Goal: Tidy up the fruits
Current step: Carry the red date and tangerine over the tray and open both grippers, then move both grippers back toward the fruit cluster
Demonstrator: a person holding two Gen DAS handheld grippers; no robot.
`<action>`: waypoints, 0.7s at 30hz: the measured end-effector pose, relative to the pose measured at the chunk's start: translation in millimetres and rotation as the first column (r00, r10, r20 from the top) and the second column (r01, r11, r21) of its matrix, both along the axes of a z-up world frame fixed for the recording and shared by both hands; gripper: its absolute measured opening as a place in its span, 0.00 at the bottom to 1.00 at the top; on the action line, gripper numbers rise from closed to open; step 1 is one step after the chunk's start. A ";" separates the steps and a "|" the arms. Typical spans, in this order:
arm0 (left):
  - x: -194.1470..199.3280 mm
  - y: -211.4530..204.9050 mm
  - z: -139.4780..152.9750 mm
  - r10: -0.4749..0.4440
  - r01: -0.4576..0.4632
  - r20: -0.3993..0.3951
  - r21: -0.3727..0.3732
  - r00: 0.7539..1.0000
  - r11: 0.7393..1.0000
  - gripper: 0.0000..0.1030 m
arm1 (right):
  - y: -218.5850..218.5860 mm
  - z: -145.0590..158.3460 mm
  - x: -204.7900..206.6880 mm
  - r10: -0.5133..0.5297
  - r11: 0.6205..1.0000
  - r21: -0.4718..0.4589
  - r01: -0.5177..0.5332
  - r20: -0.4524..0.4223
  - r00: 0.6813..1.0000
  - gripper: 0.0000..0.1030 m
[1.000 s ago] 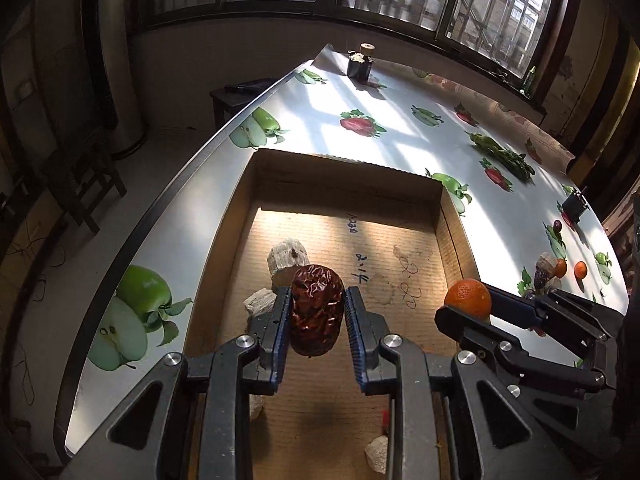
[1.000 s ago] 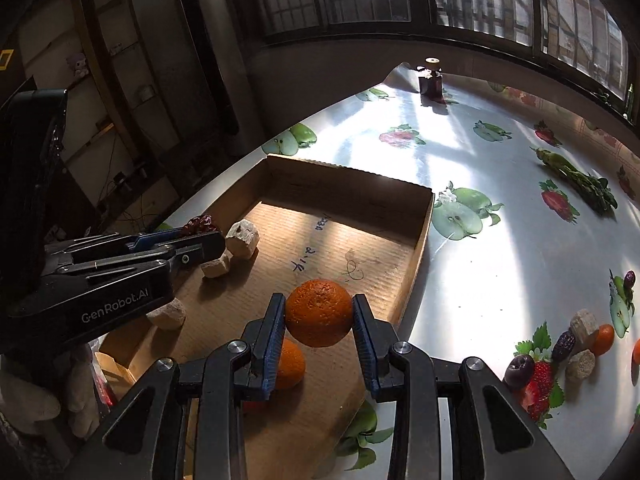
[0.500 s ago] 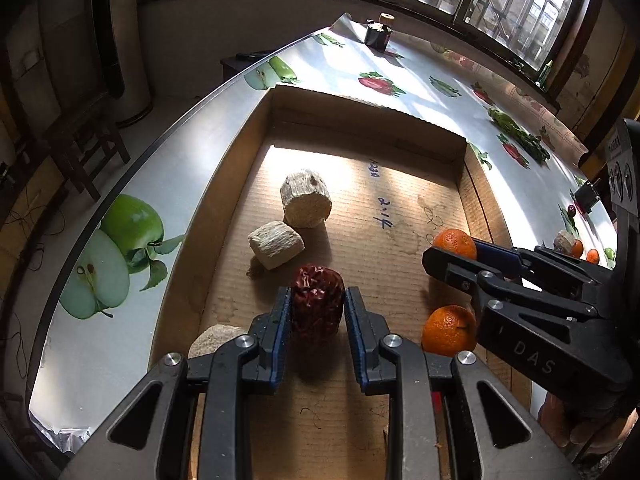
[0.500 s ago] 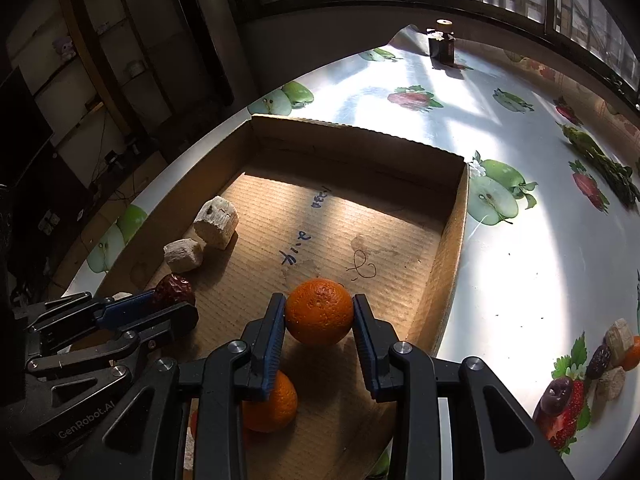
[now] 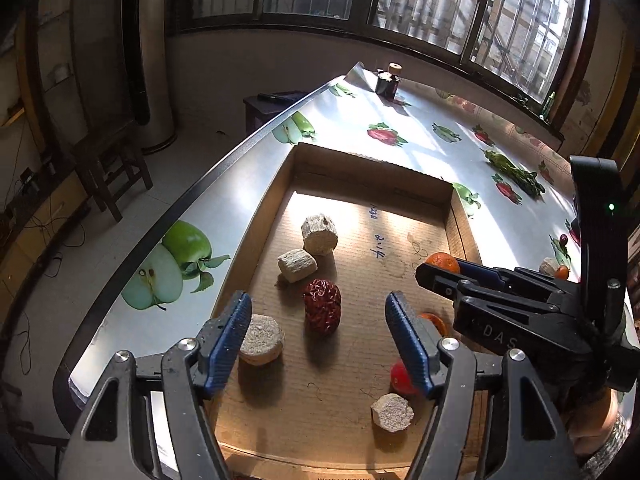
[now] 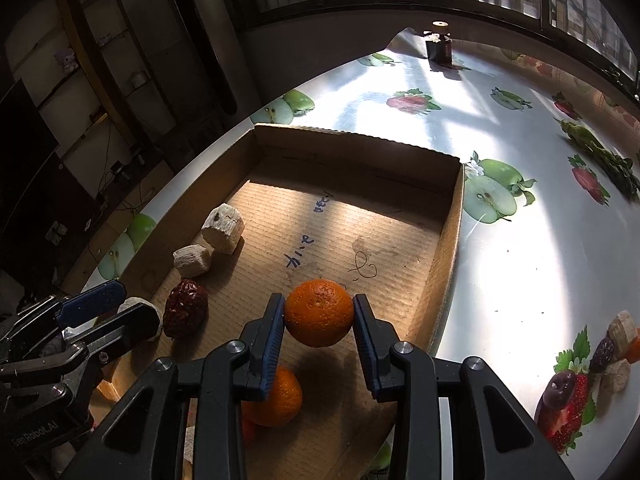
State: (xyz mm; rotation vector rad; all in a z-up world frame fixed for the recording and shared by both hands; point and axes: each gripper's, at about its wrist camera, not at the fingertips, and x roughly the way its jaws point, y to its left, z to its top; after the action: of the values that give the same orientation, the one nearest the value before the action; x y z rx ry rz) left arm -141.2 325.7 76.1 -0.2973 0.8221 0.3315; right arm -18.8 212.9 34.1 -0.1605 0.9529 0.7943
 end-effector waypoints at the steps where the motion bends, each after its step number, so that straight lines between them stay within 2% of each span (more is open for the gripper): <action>1: -2.5 -4.6 3.5 -0.005 0.005 0.009 0.014 1.000 1.000 0.76 | -1.0 1.7 -0.9 0.001 1.000 0.004 -0.001 0.003 1.000 0.39; 3: -4.8 -12.6 7.9 -0.018 0.017 0.020 0.025 1.000 1.000 0.76 | -1.6 4.3 -4.0 0.003 1.000 0.004 -0.003 0.016 1.000 0.44; 8: -12.4 -30.4 13.8 -0.042 0.041 0.027 0.052 0.999 0.998 0.76 | -10.2 12.6 -14.7 0.001 1.000 0.016 -0.002 0.047 0.999 0.44; 10: -16.4 -38.9 17.3 -0.051 0.048 0.032 0.076 0.998 0.996 0.79 | -20.4 20.0 -18.4 -0.013 0.999 0.037 0.011 0.058 0.998 0.44; 15: -22.9 -59.5 25.3 -0.067 0.063 0.035 0.114 0.997 0.992 0.80 | -56.6 33.6 -27.7 -0.052 0.997 0.065 0.047 0.080 0.995 0.45; 18: -24.4 -69.5 27.6 -0.073 0.068 0.032 0.134 0.997 0.989 0.80 | -86.1 35.4 -32.3 -0.091 0.994 0.064 0.086 0.088 0.992 0.49; 21: -26.2 -82.9 29.0 -0.100 0.095 0.024 0.153 0.995 0.984 0.80 | -123.0 34.4 -35.2 -0.139 0.989 0.063 0.133 0.092 0.986 0.49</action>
State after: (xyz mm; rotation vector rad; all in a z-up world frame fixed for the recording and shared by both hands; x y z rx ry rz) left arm -167.4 242.8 105.1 -0.1189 0.7725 0.2951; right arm -53.9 89.8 68.5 -0.0830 0.8403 0.6806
